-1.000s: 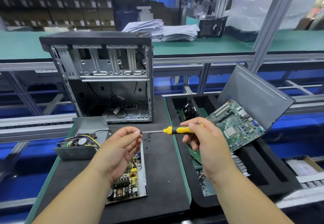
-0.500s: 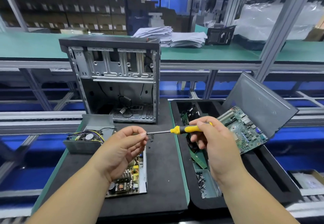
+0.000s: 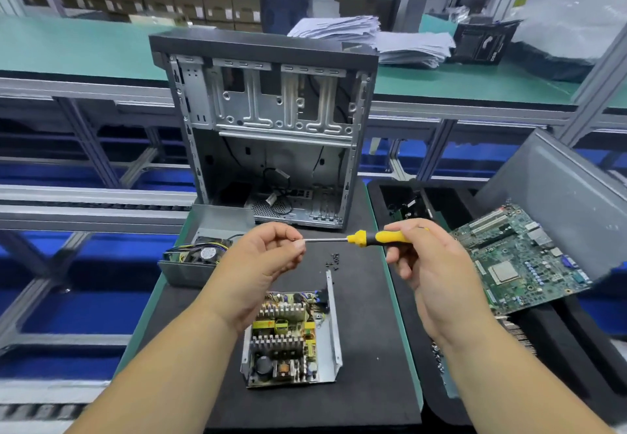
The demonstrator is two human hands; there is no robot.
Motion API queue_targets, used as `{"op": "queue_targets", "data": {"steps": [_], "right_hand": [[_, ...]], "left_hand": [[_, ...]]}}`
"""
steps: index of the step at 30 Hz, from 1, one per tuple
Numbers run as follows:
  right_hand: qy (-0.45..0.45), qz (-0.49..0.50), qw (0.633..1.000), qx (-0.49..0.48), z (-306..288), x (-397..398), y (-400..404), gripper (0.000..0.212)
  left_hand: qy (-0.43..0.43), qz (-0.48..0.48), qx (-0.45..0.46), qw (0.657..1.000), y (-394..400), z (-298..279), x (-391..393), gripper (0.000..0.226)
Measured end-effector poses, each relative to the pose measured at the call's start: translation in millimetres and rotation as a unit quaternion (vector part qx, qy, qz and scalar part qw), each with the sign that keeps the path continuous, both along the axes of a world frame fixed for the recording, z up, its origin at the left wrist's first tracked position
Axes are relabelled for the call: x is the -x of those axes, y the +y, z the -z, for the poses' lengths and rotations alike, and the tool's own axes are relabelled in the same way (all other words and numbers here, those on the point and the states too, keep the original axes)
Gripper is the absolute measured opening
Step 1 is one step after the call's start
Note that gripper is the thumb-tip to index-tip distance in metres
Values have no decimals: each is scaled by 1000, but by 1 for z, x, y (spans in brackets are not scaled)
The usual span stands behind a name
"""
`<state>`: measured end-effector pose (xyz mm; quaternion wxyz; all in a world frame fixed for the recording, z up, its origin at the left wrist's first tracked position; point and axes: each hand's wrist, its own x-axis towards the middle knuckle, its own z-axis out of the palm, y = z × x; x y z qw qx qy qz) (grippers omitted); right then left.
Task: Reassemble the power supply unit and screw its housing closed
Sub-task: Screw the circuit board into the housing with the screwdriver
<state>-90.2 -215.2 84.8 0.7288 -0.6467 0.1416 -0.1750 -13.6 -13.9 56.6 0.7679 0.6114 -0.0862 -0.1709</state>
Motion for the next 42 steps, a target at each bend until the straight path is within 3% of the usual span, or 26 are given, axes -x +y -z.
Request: {"op": "queue_targets", "data": {"steps": [2, 5, 7, 9, 12, 16, 19, 21, 23, 28, 37, 42], "right_hand": [[2, 3, 1000, 12, -1, -12, 6, 24], [-2, 19, 999, 31, -4, -26, 11, 22], [1, 41, 997, 60, -5, -33, 10, 21], [14, 62, 993, 99, -5, -37, 8, 19], [39, 81, 984, 151, -3, -42, 8, 18], [75, 87, 966, 233, 0, -41, 12, 17], [81, 74, 957, 268, 2, -38, 12, 10], [77, 62, 954, 284, 5, -39, 11, 11], [77, 47, 949, 301, 6, -41, 8, 14], [74, 26, 945, 317, 9, -37, 3, 9], [82, 14, 931, 354, 12, -26, -2, 9], [77, -9, 926, 370, 9, -23, 5, 9]], "left_hand": [[12, 17, 8, 1000, 4, 1, -12, 14], [32, 43, -1, 999, 11, 8, -34, 38], [18, 44, -78, 996, 14, 20, -50, 27], [-32, 44, -216, 975, 17, 39, -63, 12], [-131, 100, -369, 915, 10, 67, -79, 7], [-270, 208, -515, 786, -13, 90, -82, 26], [-320, 259, -603, 684, -26, 101, -82, 39], [-322, 283, -632, 646, -33, 104, -83, 40], [-294, 300, -623, 660, -41, 105, -83, 38], [-216, 284, -562, 746, -42, 115, -83, 31], [-210, 255, -550, 767, -43, 125, -82, 20], [-152, 218, -491, 829, -39, 125, -83, 19]]}}
